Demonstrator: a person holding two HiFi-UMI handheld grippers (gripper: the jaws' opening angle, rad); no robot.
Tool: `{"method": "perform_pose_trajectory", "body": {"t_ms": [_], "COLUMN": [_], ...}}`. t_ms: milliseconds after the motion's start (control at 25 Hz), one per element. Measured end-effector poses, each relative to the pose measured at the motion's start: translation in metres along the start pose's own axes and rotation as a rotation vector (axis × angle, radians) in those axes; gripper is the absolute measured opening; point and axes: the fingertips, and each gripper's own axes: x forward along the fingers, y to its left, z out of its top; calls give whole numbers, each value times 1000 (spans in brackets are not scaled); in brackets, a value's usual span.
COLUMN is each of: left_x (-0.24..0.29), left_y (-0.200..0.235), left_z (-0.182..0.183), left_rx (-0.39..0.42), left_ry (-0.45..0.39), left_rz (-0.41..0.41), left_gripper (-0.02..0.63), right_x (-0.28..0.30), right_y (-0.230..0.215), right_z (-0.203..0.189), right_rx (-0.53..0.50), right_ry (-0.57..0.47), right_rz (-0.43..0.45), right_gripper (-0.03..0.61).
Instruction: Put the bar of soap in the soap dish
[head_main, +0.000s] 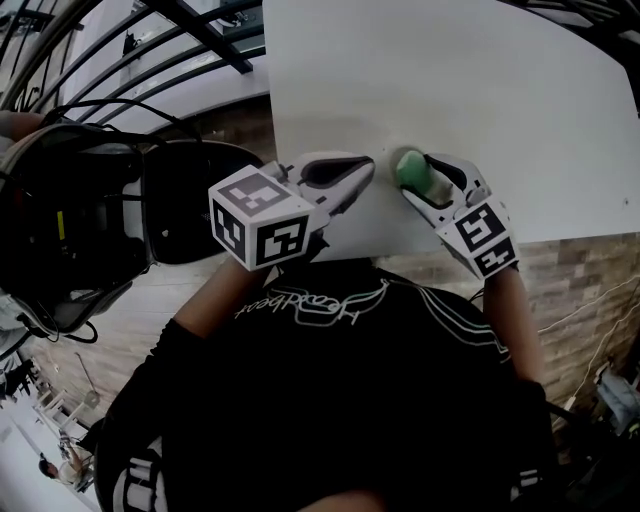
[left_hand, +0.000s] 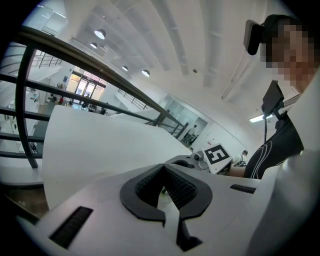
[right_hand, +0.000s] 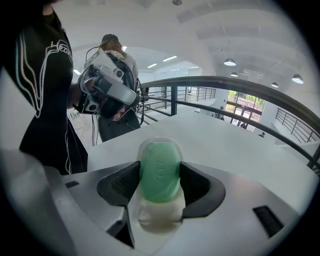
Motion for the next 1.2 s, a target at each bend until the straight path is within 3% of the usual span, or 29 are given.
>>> {"method": "perform_pose_trajectory", "body": {"t_ms": [240,480,880,1200], "left_x": [17,5,5,-5], "left_y": [-12,16,5,3], "left_z": [-7,-2,2,4], "left_rx": [15,6,6,16], "left_ry": [1,1,0,-17], "left_rz": [5,8,10,23], "left_gripper": [8,8,8,8], "right_x": [-8,16,3,-5], "right_y": [-2,-4,1,0], "right_z": [-22,-8,-8,5], "right_rx": [-25,-30,-31,-6], "right_ry": [13,21,18,-39], "right_rz": [7,23,42,7], "right_gripper": [225,225,225,227]}}
